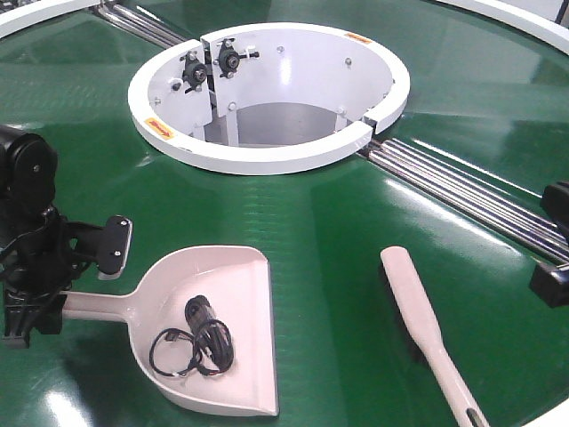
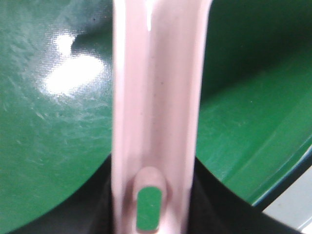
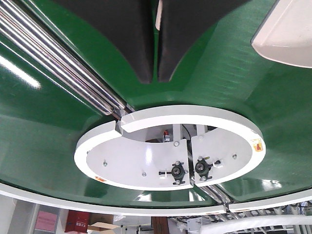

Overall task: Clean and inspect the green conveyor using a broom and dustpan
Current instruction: 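Open the left gripper off the dustpan handle and withdraw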

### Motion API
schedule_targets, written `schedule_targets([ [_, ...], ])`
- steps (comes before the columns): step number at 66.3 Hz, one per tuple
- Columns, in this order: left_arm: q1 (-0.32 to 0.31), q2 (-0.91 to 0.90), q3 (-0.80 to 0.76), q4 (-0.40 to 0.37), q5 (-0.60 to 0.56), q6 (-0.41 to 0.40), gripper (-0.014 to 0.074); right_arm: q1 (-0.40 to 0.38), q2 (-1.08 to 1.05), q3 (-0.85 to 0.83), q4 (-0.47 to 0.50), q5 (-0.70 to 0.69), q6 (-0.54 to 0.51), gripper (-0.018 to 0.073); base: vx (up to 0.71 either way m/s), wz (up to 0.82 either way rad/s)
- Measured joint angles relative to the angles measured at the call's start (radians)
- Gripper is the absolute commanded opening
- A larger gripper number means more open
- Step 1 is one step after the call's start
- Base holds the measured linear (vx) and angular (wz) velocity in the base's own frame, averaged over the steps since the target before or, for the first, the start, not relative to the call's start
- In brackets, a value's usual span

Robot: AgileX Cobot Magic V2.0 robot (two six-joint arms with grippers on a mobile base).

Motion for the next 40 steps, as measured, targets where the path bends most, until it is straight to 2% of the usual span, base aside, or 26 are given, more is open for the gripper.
schedule_targets([
  [22,0.0,0.0,0.0,0.0,0.0,0.0,-0.0022,0.0,0.0,0.0,0.0,-0.08,0.0,-0.001,0.0,0.0],
  [40,0.0,0.0,0.0,0.0,0.0,0.0,-0.0022,0.0,0.0,0.0,0.0,-0.093,0.0,-0.001,0.0,0.0],
])
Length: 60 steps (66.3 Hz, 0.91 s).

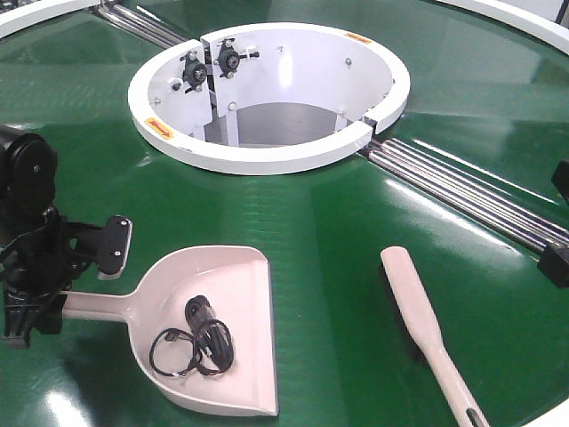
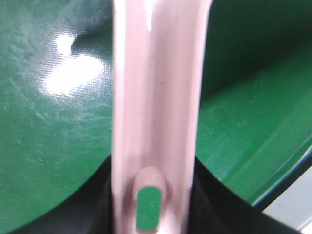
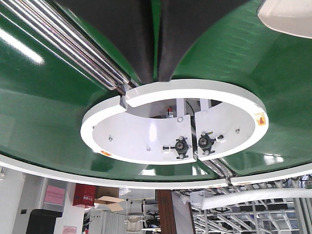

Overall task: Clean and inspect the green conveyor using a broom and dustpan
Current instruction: 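Open the left gripper off the dustpan handle and withdraw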

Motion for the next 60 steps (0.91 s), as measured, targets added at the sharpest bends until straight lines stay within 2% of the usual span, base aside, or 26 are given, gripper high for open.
schedule_targets([
  [10,0.0,0.0,0.0,0.0,0.0,0.0,-0.0014,0.0,0.0,0.0,0.0,-0.001,0.0,-0.001,0.0,0.0],
  [22,0.0,0.0,0.0,0.0,0.0,0.0,0.0052,0.0,0.0,0.0,0.0,-0.001,0.0,-0.001,0.0,0.0],
  [28,0.0,0.0,0.0,0.0,-0.001,0.0,0.0129,0.0,0.0,0.0,0.0,-0.001,0.0,-0.001,0.0,0.0],
  [41,0.0,0.0,0.0,-0.001,-0.001,0.0,0.0386,0.0,0.0,0.0,0.0,-0.001,0.0,-0.001,0.0,0.0],
  [49,0.0,0.0,0.0,-0.006,-0.008,0.0,0.0514,0.0,0.0,0.0,0.0,-0.001,0.0,-0.001,0.0,0.0],
  [60,0.0,-0.015,0.0,-0.005,-0.009,-0.032,0.0578,0.0,0.0,0.0,0.0,0.003,0.0,-0.001,0.0,0.0],
])
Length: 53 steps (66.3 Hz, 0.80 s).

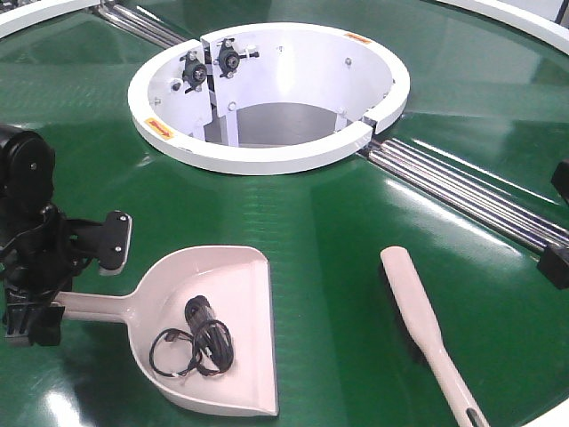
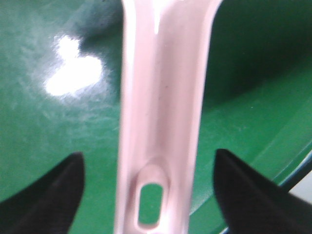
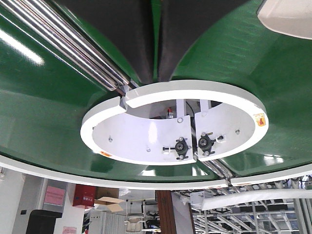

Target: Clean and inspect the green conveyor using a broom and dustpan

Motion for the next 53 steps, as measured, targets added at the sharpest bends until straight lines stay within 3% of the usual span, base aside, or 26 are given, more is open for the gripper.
schedule_targets([
  [22,0.0,-0.084,0.0,0.092,-0.026,-0.025,0.0572,0.0,0.0,0.0,0.0,0.012,0.0,-0.001,0.0,0.0],
  [30,0.0,-0.139,0.0,0.124,-0.063,-0.076,0.0545,0.0,0.0,0.0,0.0,0.018,0.0,-0.001,0.0,0.0],
  [43,0.0,-0.255,0.0,0.184,-0.116,-0.297,0.041,0.0,0.0,0.0,0.0,0.02,0.0,-0.001,0.0,0.0],
  [53,0.0,-0.352,0.0,0.215,-0.213,-0.584,0.02,0.0,0.0,0.0,0.0,0.02,0.0,-0.0008,0.0,0.0],
])
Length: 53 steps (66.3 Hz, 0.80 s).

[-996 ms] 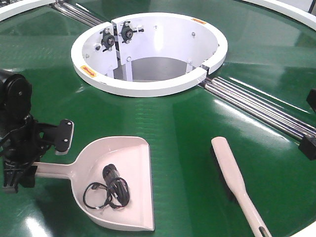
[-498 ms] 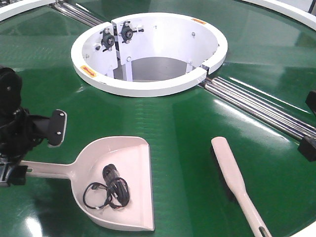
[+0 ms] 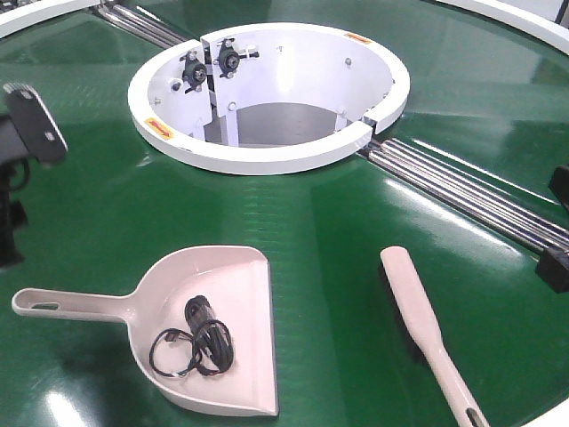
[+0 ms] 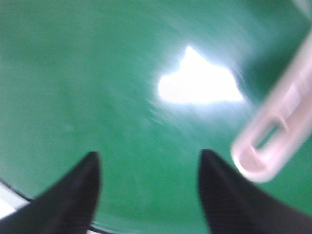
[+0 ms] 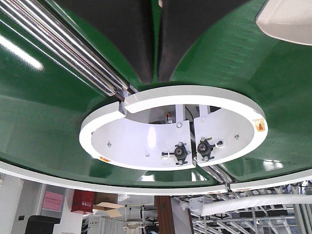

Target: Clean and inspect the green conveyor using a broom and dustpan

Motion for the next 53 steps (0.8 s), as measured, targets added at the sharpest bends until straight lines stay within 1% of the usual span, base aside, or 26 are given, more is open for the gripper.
schedule_targets([
  [4,0.0,-0.042,0.0,0.0,-0.042,-0.105,0.0089,0.0,0.0,0.0,0.007,0.003,0.0,-0.0005,0.0,0.0],
  [6,0.0,-0.058,0.0,-0.002,-0.06,-0.145,0.0031,0.0,0.0,0.0,0.013,0.005,0.0,-0.0005,0.0,0.0],
  [9,0.0,-0.088,0.0,-0.01,-0.081,-0.212,-0.0026,0.0,0.0,0.0,0.027,0.007,0.0,-0.0005,0.0,0.0],
  [15,0.0,-0.144,0.001,-0.044,-0.115,-0.335,-0.0025,0.0,0.0,0.0,0.041,0.007,0.0,-0.0005,0.0,0.0],
  [19,0.0,-0.183,0.017,-0.07,-0.16,-0.4,-0.0024,0.0,-0.004,0.001,0.041,0.008,0.0,-0.0005,0.0,0.0],
  [22,0.0,-0.227,0.048,-0.093,-0.225,-0.454,-0.0025,0.0,-0.015,0.011,0.042,0.003,0.0,-0.0005,0.0,0.0],
  [26,0.0,-0.292,0.109,-0.116,-0.322,-0.504,-0.0025,0.0,-0.047,0.042,0.044,-0.027,0.0,-0.0005,0.0,0.0],
  [31,0.0,-0.382,0.211,-0.142,-0.447,-0.536,-0.0025,0.0,-0.107,0.097,0.044,-0.078,0.001,-0.0005,0.0,0.0],
  [37,0.0,-0.49,0.364,-0.186,-0.576,-0.545,-0.0025,0.0,-0.188,0.177,0.045,-0.119,0.001,-0.0005,0.0,0.0],
  [45,0.0,-0.649,0.572,-0.236,-0.708,-0.551,-0.0025,0.0,-0.263,0.27,0.045,-0.122,0.001,-0.0005,0.0,0.0],
  [53,0.0,-0.781,0.724,-0.247,-0.814,-0.551,-0.0025,0.0,-0.282,0.312,0.045,-0.122,0.001,-0.0005,0.0,0.0],
])
